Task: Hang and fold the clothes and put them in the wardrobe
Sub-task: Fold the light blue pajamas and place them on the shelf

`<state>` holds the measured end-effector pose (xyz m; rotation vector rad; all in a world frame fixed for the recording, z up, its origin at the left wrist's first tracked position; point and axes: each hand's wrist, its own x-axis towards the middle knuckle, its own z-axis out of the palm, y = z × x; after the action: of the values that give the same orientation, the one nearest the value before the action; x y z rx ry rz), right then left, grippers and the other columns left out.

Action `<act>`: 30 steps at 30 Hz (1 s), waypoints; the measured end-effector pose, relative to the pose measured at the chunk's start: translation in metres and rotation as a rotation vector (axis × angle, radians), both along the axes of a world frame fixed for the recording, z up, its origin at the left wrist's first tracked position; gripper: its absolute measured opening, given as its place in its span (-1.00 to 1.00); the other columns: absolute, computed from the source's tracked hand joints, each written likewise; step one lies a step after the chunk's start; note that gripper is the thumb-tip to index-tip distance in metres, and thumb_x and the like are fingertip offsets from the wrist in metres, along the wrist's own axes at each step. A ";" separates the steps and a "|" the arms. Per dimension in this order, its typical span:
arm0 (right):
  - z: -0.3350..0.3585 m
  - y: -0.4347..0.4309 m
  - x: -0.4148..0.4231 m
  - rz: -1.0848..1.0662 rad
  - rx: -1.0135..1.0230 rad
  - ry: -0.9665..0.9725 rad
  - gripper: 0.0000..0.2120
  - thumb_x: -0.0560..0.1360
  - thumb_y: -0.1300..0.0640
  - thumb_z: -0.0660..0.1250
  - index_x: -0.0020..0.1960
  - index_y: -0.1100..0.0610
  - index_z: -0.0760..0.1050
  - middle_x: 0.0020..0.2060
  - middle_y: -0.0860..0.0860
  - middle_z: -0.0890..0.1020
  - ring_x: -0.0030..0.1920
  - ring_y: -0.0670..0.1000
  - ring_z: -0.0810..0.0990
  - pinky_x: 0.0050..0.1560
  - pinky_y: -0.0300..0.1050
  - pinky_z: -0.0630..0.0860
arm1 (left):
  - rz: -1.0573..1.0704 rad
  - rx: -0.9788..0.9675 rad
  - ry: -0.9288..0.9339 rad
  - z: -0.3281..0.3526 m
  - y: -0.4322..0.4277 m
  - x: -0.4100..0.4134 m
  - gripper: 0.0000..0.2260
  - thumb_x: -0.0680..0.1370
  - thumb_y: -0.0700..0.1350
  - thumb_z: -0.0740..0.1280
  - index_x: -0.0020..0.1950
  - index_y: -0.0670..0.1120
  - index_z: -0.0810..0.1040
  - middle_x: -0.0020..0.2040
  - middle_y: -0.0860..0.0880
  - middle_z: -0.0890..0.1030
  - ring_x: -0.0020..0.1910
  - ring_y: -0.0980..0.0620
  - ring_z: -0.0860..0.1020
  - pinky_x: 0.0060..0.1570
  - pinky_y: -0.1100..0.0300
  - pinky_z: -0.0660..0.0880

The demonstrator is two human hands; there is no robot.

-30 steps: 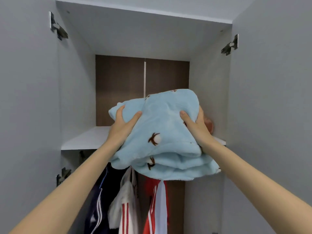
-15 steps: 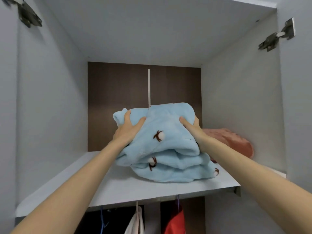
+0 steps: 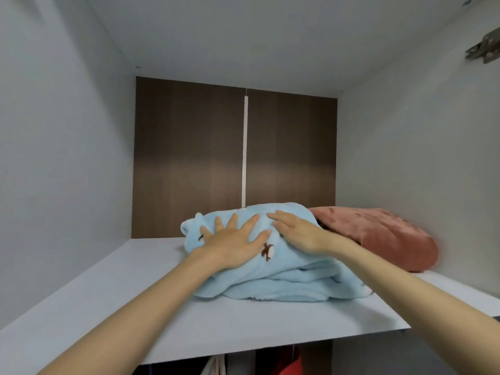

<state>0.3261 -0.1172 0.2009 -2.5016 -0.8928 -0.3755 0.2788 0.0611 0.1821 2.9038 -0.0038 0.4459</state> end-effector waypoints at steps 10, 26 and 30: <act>-0.048 -0.033 0.019 -0.034 -0.009 -0.033 -0.54 0.67 -0.10 -0.11 0.55 -0.24 -0.10 0.57 -0.13 -0.12 0.55 -0.08 -0.26 0.55 0.07 -0.18 | -0.009 0.214 0.091 -0.009 0.009 0.000 0.00 0.25 0.57 0.23 0.45 0.38 -0.36 0.55 -0.03 -0.35 0.54 -0.25 -0.23 0.44 -0.31 -0.04; -0.045 -0.029 0.019 -0.200 0.027 -0.117 -0.56 0.67 0.01 0.06 0.53 0.02 0.19 0.45 0.04 0.36 0.41 0.04 0.34 0.35 -0.01 0.33 | -0.022 0.056 -0.079 -0.018 0.001 0.009 -0.29 0.53 0.29 0.22 0.58 0.12 0.02 0.56 -0.07 0.13 0.53 -0.14 0.11 0.45 -0.19 0.08; -0.029 -0.051 -0.016 -0.172 -0.019 -0.108 -0.58 0.58 0.11 0.26 0.43 0.01 0.35 0.36 -0.04 0.48 0.22 0.04 0.50 0.20 -0.02 0.44 | -0.026 -0.130 -0.361 -0.017 -0.014 -0.032 -0.61 0.62 0.03 0.19 0.45 0.01 0.36 0.24 -0.04 0.56 0.29 -0.08 0.45 0.33 -0.05 0.30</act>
<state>0.3102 -0.1684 0.1723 -2.6048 -0.7263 -0.5655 0.2466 0.0467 0.1653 2.6539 -0.0633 0.9213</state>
